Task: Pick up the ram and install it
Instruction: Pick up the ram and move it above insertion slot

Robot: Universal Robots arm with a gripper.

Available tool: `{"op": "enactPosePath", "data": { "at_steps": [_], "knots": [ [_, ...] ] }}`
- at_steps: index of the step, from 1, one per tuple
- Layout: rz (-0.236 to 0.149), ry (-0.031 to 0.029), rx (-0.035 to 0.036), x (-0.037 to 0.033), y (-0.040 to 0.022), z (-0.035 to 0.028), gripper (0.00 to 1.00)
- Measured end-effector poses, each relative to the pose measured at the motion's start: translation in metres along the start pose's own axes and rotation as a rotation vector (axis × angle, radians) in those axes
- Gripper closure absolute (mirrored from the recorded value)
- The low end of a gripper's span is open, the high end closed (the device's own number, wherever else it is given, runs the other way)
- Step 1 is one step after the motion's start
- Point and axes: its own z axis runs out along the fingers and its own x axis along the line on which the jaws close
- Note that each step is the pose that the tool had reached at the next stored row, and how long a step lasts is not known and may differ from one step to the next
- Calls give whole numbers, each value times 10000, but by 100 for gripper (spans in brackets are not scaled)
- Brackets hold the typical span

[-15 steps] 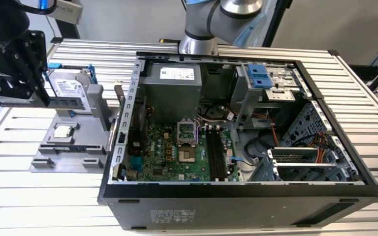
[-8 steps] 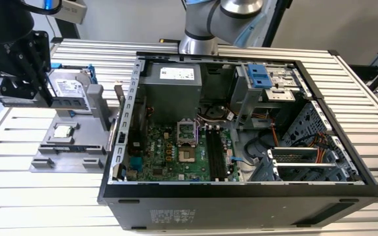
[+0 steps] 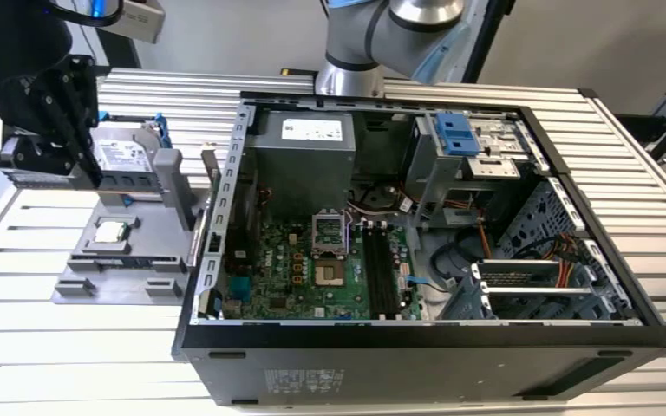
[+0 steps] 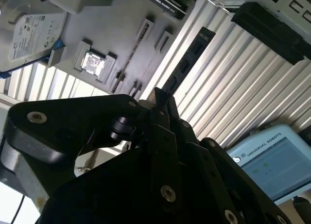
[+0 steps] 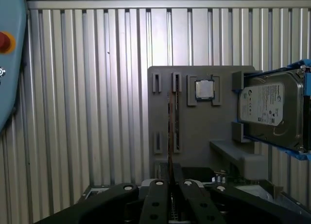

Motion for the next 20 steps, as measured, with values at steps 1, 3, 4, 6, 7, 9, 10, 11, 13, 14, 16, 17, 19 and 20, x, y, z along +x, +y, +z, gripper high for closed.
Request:
{"op": "enactPosePath", "data": {
  "at_steps": [1, 3, 4, 6, 7, 9, 10, 11, 13, 14, 16, 17, 19, 20],
  "knots": [
    [0, -1, 1, -1, -11, 0, 100],
    [0, 0, 0, -2, -31, 0, 100],
    [1, 0, 0, -2, -42, 0, 100],
    [0, 1, 0, -3, -61, -1, 100],
    [0, 1, 0, -3, -71, -1, 100],
    [1, 2, 0, -4, -90, -1, 100],
    [0, 2, 0, -5, -101, -1, 100],
    [0, 2, 0, -5, -113, -1, 100],
    [0, 2, -1, -6, -144, -2, 100],
    [0, 2, -1, -7, -159, -2, 100],
    [0, 1, -1, -8, -188, -2, 100],
    [0, 1, -2, -9, -202, -2, 100],
    [0, 2, -2, -10, -232, -3, 100],
    [0, 2, -3, -11, -248, -3, 100]
  ]
}}
